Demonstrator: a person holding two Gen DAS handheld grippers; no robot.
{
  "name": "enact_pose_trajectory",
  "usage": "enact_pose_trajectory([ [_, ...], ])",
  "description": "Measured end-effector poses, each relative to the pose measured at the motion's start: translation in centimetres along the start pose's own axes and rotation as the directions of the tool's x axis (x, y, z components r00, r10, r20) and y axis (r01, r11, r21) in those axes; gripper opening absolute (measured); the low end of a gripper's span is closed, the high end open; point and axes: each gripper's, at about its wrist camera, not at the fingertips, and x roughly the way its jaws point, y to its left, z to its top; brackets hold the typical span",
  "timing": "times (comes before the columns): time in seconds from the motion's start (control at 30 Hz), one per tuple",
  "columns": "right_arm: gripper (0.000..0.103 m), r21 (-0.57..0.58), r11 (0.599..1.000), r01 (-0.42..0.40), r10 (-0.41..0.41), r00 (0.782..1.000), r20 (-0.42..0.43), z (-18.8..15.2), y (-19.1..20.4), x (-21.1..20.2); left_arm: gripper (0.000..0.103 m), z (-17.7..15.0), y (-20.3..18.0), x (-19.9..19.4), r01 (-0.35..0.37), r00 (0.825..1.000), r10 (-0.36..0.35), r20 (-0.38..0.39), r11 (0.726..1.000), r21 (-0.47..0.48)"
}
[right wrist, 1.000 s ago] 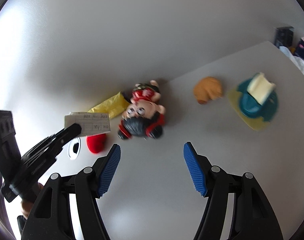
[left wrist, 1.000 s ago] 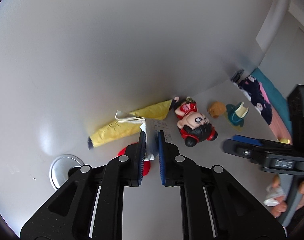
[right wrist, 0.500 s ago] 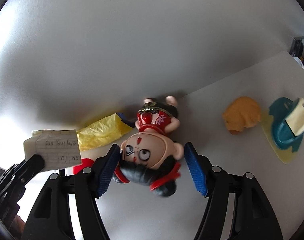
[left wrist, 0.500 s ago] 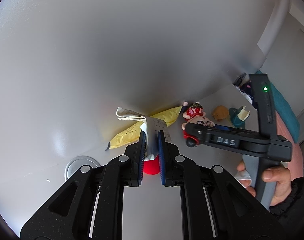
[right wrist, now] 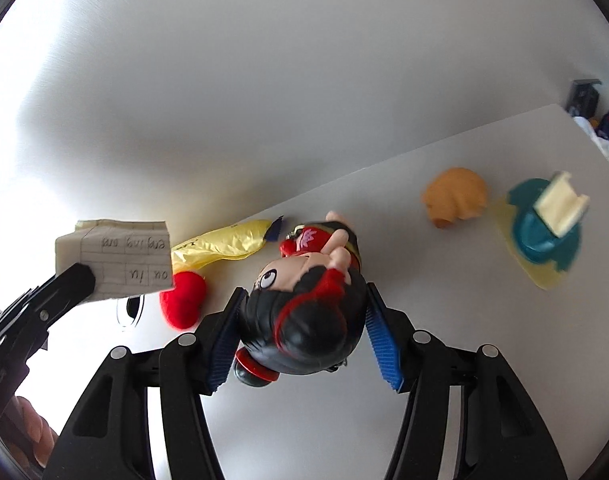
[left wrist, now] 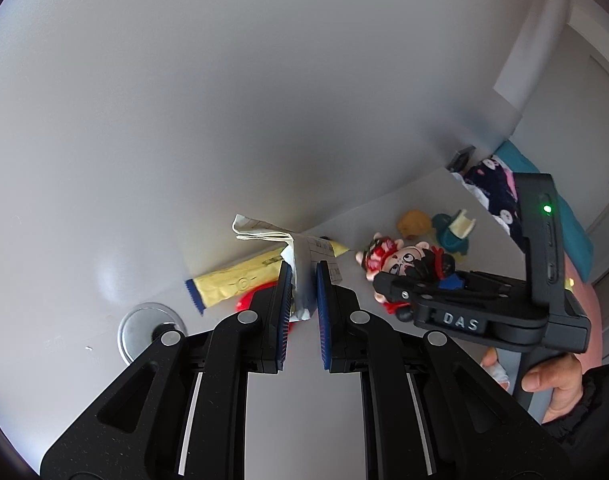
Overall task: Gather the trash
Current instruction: 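Carry both items over the black bin and open both tools to drop them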
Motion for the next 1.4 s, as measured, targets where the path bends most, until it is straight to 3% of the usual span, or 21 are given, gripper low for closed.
enact_pose_trajectory([
  [0.23, 0.059, 0.045, 0.999, -0.020, 0.018, 0.998, 0.053, -2.2, -1.7, -4.9, 0.012, -0.9, -3.2, -1.6, 0.042, 0.999, -0.042, 0.007, 0.998, 0.044],
  [0.33, 0.059, 0.073, 0.997, -0.024, 0.018, 0.996, 0.083, -4.8, -2.9, -7.9, 0.012, -1.4, -5.2, -2.3, 0.069, 0.998, -0.070, 0.006, 0.995, 0.073],
  [0.67, 0.059, 0.171, 0.985, 0.037, -0.066, 0.984, 0.165, -10.1, -8.1, -16.2, 0.012, -3.6, -12.8, -3.1, 0.178, 0.984, -0.173, -0.041, 0.966, 0.188],
  [0.83, 0.059, 0.222, 0.973, 0.064, -0.112, 0.971, 0.210, -13.3, -10.5, -20.1, 0.012, -5.1, -16.8, -3.4, 0.244, 0.970, -0.233, -0.073, 0.939, 0.242],
  [0.97, 0.059, 0.270, 0.959, 0.080, -0.147, 0.960, 0.239, -16.1, -12.6, -23.2, 0.012, -6.7, -20.4, -3.3, 0.299, 0.954, -0.276, -0.118, 0.906, 0.300],
  [1.17, 0.059, 0.361, 0.926, 0.107, -0.210, 0.942, 0.261, -20.8, -15.8, -27.5, 0.012, -9.4, -27.0, -2.8, 0.395, 0.918, -0.342, -0.202, 0.835, 0.384],
  [1.4, 0.059, 0.471, 0.868, 0.155, -0.304, 0.917, 0.258, -26.5, -19.4, -31.6, 0.012, -13.1, -34.5, -2.5, 0.504, 0.863, -0.396, -0.315, 0.724, 0.471],
])
